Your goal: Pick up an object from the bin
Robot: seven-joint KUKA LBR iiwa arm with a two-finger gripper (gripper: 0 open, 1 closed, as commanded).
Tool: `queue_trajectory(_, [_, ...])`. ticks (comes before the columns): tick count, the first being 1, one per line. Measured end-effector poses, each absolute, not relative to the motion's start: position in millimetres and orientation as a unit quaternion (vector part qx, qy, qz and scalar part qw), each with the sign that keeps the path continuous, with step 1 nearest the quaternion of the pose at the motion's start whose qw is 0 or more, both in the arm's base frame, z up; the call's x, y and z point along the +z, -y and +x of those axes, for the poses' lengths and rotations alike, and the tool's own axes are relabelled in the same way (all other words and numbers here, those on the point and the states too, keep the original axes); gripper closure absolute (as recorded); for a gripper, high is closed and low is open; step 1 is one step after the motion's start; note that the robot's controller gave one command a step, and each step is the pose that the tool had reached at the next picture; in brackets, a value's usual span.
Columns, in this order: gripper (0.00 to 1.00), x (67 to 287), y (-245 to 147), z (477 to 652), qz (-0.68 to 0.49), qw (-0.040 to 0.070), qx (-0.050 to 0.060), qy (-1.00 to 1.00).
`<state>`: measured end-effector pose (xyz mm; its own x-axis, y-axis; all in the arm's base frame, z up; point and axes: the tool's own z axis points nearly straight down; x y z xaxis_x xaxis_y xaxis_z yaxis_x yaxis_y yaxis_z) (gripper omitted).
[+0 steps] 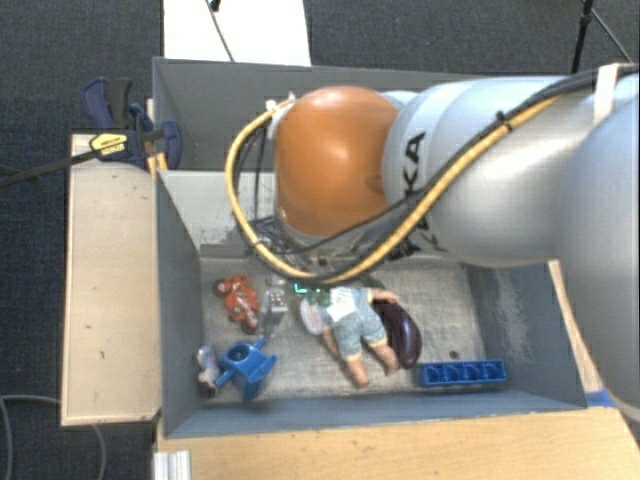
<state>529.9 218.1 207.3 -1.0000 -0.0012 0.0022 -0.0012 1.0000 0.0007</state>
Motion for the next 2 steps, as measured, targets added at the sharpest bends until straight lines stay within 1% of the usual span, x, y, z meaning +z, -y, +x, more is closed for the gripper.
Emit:
queue_trajectory(1, [0.00,176,-220,532.9,0.043,-0.004,-0.001,0.999])
queue_trajectory(2, [1.00,85,-214,539.9,0.103,-0.025,-0.009,0.994])
